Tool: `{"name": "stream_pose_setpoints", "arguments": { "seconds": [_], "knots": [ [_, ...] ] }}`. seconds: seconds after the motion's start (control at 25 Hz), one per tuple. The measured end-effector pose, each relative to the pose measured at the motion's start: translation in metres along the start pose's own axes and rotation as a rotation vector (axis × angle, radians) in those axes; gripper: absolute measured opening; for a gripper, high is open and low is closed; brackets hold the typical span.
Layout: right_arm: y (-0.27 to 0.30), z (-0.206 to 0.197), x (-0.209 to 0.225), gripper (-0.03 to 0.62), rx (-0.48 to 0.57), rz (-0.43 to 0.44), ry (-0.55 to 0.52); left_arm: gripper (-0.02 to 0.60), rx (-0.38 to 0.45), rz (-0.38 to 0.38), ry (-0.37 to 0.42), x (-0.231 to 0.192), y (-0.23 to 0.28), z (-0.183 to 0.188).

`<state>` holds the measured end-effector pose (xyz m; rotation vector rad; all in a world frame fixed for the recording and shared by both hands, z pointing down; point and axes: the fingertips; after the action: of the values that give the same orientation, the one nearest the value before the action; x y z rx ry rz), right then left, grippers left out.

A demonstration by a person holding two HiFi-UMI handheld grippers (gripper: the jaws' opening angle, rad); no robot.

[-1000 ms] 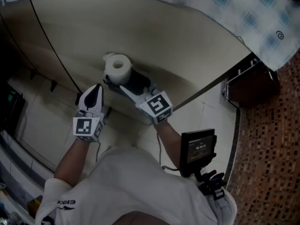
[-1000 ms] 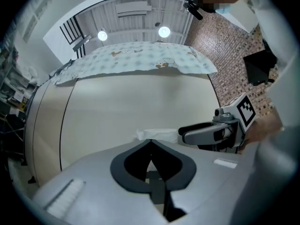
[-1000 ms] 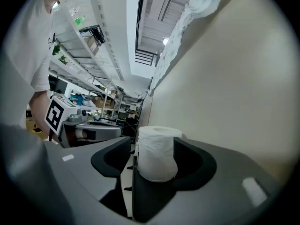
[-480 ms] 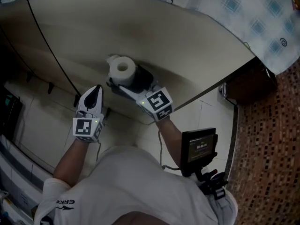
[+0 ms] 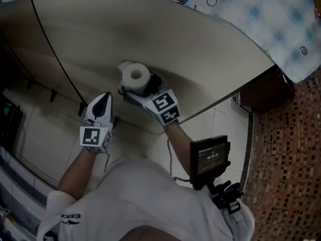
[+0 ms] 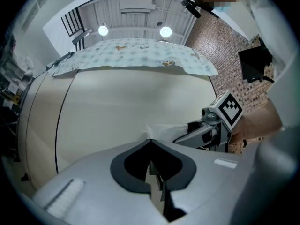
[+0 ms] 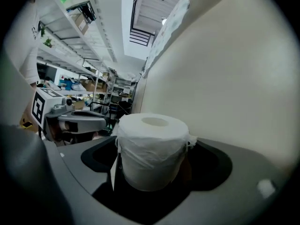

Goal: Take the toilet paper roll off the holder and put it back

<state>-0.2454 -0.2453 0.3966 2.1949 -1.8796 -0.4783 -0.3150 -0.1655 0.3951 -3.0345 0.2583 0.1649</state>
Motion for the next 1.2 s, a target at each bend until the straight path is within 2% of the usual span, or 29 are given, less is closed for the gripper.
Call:
{"name": "stream_pose_setpoints", "arguments": {
  "seconds": [0.16, 0.4, 0.52, 0.68, 0.88, 1.0, 1.2],
  "knots": [
    [0.003, -0.002, 0.004, 0.43, -0.028, -0.011, 0.011, 0.003, -0.003, -0.005, -0.003, -0.004, -0.001, -0.002],
    [0.0, 0.0, 0.001, 0.414, -0.019, -0.012, 0.002, 0.003, -0.007, -0.016, -0.003, -0.004, -0.002, -0.004],
    [-0.007, 0.006, -0.002, 0.411, 0.02, -0.028, -0.008, 0.003, -0.012, -0.019, -0.003, -0.004, -0.002, -0.004],
    [-0.032, 0.022, -0.003, 0.411, 0.146, -0.057, 0.018, 0.002, -0.013, -0.032, -0.003, 0.003, 0.0, -0.003],
    [-0.079, 0.03, -0.005, 0.411, 0.356, -0.069, 0.114, 0.003, -0.018, -0.054, -0.001, 0.016, 0.0, -0.001],
    [-0.106, 0.025, -0.007, 0.411, 0.497, -0.071, 0.21, 0.002, -0.027, -0.058, 0.003, 0.02, 0.0, -0.006],
    [-0.15, -0.009, -0.001, 0.41, 0.699, -0.096, 0.42, 0.003, -0.046, -0.073, 0.004, 0.036, -0.001, -0.014]
  ]
}}
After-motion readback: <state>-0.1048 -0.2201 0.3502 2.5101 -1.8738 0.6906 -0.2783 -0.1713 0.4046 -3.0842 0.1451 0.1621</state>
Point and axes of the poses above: the fingertips, and each gripper's own axes: y forward along the fingers, x to its right, z out of its top, and after that the axes turned 14 degrees about z, right-handed
